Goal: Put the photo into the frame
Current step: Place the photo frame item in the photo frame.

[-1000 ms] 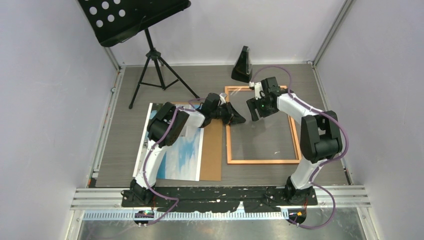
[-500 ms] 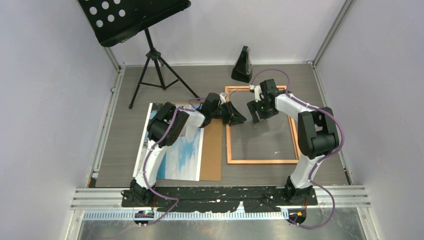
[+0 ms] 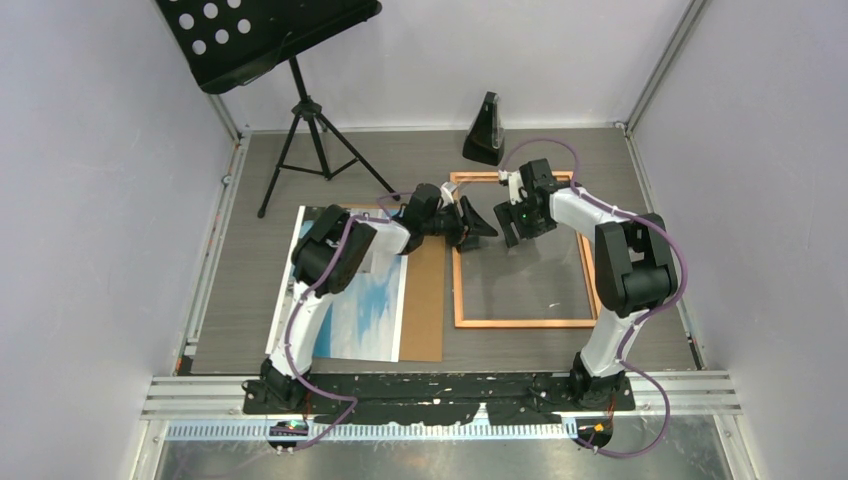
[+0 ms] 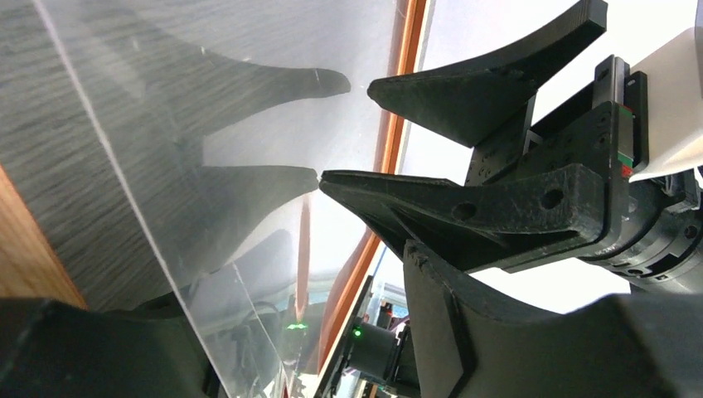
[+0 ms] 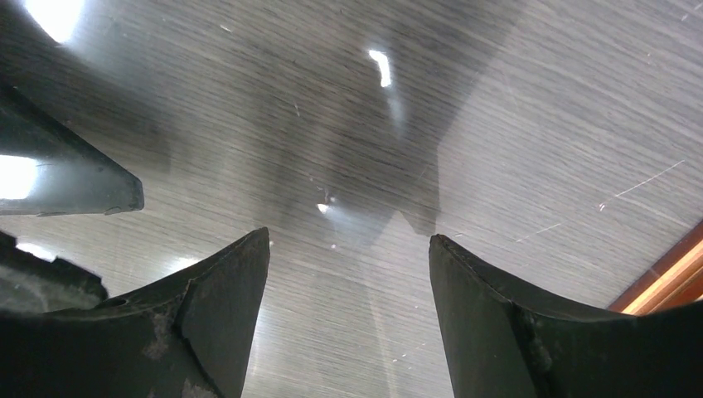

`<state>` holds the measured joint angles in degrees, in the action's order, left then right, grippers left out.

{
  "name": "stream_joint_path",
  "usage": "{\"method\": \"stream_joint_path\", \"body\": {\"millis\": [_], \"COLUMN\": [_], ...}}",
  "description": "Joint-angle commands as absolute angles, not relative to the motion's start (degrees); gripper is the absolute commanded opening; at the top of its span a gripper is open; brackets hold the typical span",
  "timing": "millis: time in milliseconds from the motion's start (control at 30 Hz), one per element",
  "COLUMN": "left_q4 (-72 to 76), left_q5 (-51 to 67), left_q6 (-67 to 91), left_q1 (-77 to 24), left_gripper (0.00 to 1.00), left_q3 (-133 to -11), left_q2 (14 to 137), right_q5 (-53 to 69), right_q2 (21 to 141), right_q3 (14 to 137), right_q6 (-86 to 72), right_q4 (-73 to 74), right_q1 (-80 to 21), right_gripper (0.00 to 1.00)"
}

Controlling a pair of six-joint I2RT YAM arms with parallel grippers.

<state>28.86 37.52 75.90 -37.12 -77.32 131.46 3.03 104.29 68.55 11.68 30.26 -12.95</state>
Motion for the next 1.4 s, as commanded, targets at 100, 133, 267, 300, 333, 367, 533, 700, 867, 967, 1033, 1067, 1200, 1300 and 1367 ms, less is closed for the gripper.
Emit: {"method": "stream_joint_path", "body": {"millis": [100,133,267,300,333,367,533,700,867,967,1033,1067,1200,1300,1367], "left_q4": [17.26,16.69,13.96,13.64,13.18,12.17,8.26,4.33,0.47,-3.73,-5.50,-6.06,-7.98,-9.28,-10.13], "left_q5": [37.44,37.29,36.85,36.83,36.77,36.61,36.07,36.19,35.91,35.36,35.17,35.16,34.89,34.83,34.85], "left_q6": [75.23,74.99,73.80,73.75,73.63,73.40,71.84,70.14,68.28,66.73,65.81,65.36,63.99,63.28,62.77], "left_q1": [-37.37,-37.28,-37.01,-36.94,-36.81,-36.65,-36.21,-35.81,-35.38,-35.10,-34.90,-34.78,-34.68,-34.67,-34.65], "left_gripper": [0.60,0.61,0.63,0.64,0.64,0.64,0.66,0.66,0.67,0.67,0.67,0.67,0.67,0.67,0.67], "left_q3": [-73.57,-73.43,-72.98,-72.77,-72.49,-72.47,-72.39,-72.59,-73.14,-73.50,-73.58,-73.59,-73.95,-74.00,-73.96], "left_q2": [129.58,129.07,127.50,127.15,126.79,126.47,124.84,123.59,122.51,121.77,121.34,121.04,120.50,120.06,119.80], "right_q5": [1.85,1.85,1.84,1.84,1.78,1.77,1.67,1.69,1.67,1.71,1.70,1.73,1.79,1.84,1.84], "right_q2": [105.45,105.51,105.68,105.70,105.72,105.68,105.70,105.72,105.75,105.80,105.77,105.80,105.83,105.82,105.89], "right_q3": [69.38,69.46,69.63,69.68,69.69,69.65,69.70,69.75,69.78,69.78,69.85,69.93,69.96,69.96,70.03], "right_q6": [11.66,11.68,11.56,11.52,11.52,11.52,11.46,11.38,11.51,11.49,11.46,11.41,11.42,11.39,11.42], "right_q4": [30.16,30.22,30.36,30.34,30.37,30.36,30.40,30.48,30.44,30.48,30.47,30.54,30.63,30.72,30.82], "right_q1": [-13.09,-13.10,-13.09,-13.09,-13.10,-13.05,-13.11,-13.09,-13.09,-13.08,-13.09,-13.07,-13.10,-13.08,-13.09], "right_gripper": [0.76,0.76,0.76,0.76,0.76,0.76,0.76,0.76,0.76,0.76,0.76,0.76,0.76,0.76,0.76]}}
